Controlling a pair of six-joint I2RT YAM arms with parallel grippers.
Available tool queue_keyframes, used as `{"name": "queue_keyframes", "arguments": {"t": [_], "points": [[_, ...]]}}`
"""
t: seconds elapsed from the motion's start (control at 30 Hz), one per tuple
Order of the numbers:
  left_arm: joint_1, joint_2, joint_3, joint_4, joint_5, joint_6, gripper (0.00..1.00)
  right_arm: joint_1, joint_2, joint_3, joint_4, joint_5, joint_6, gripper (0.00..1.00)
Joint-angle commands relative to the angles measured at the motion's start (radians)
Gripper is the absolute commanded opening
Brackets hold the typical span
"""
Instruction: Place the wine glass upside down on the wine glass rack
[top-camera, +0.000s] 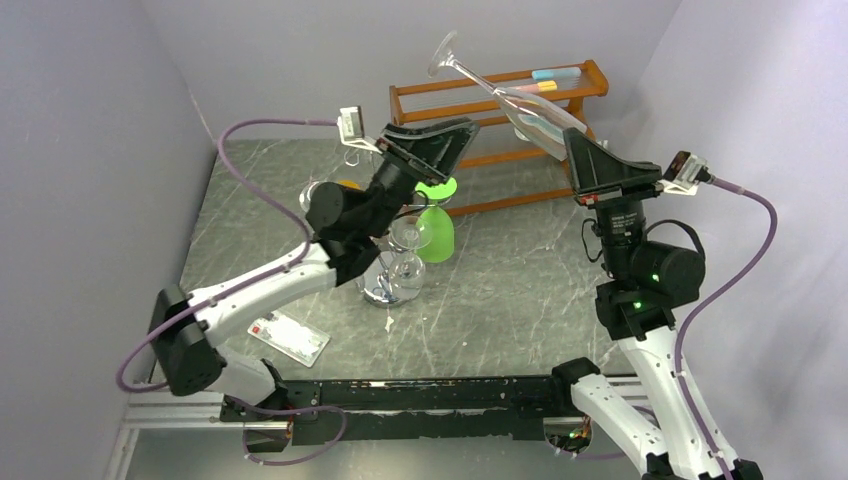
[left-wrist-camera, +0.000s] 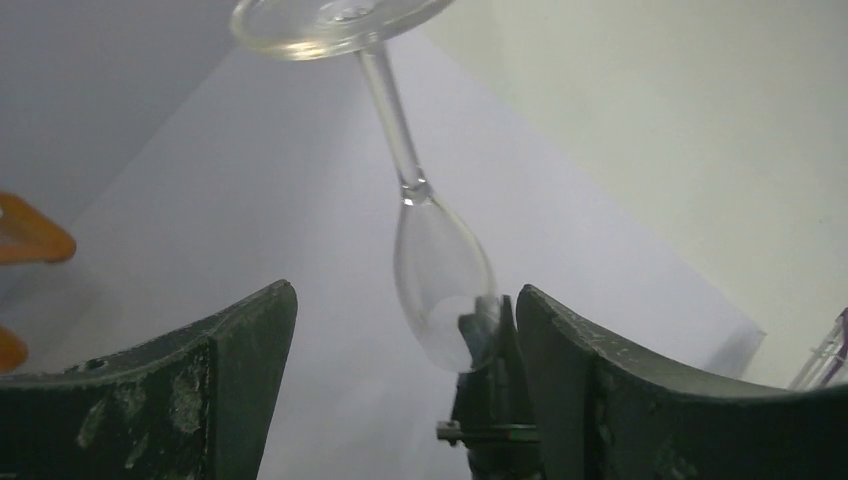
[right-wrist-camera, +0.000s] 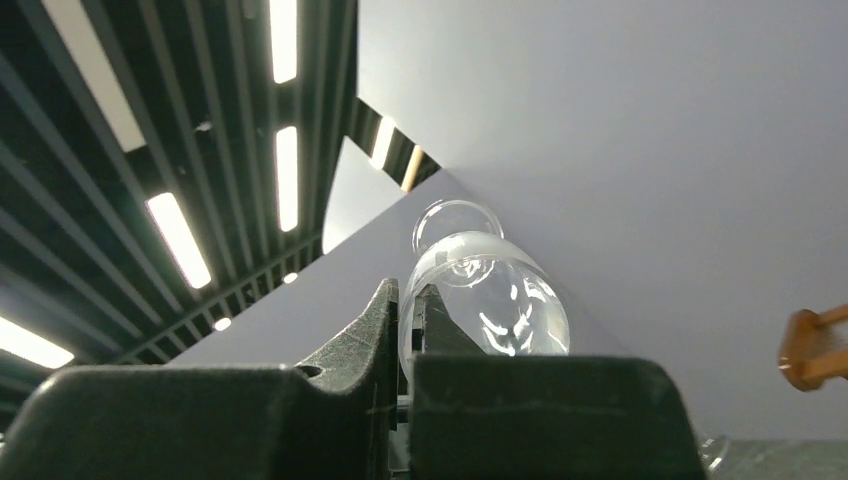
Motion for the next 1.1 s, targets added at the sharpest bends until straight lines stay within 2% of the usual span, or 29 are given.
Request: {"name": "queue_keyframes", "arguments": {"t": [0.0, 0.13, 0.37, 0.47, 0.9, 0.93, 1.03, 1.07], "points": [[-0.059, 0.106, 0.075, 0.389, -0.122, 0.226, 0.81, -0.005, -0.028, -0.016, 0.077, -0.027, 0.076, 0.0], [-0.084, 0.176, 0.136, 0.465, -0.143, 0.299, 0.81, -0.005, -0.029, -0.012, 0.079, -0.067, 0.088, 0.0], [-0.086, 0.242, 0.177, 0.596, -0.11, 0.307, 0.85, -0.005, -0.04, -0.015, 0.05, -0.094, 0.089, 0.0], [-0.086, 0.248, 0.193, 0.602, -0.111, 0.298, 0.81, -0.004, -0.039, -0.021, 0.049, -0.113, 0.096, 0.0], [-0.087, 0.224, 0.195, 0.604, -0.13, 0.226, 0.44, -0.005, -0.043, -0.035, 0.047, -0.162, 0.124, 0.0], [-0.086, 0.223, 0.193, 0.605, -0.127, 0.221, 0.4, -0.005, -0.043, -0.037, 0.046, -0.162, 0.126, 0.0], [-0.087, 0.22, 0.204, 0.59, -0.088, 0.229, 0.1, -0.005, -0.043, -0.036, 0.041, -0.167, 0.128, 0.0], [-0.089, 0.215, 0.205, 0.58, -0.079, 0.234, 0.06, -0.005, -0.043, -0.035, 0.036, -0.168, 0.126, 0.0]]}}
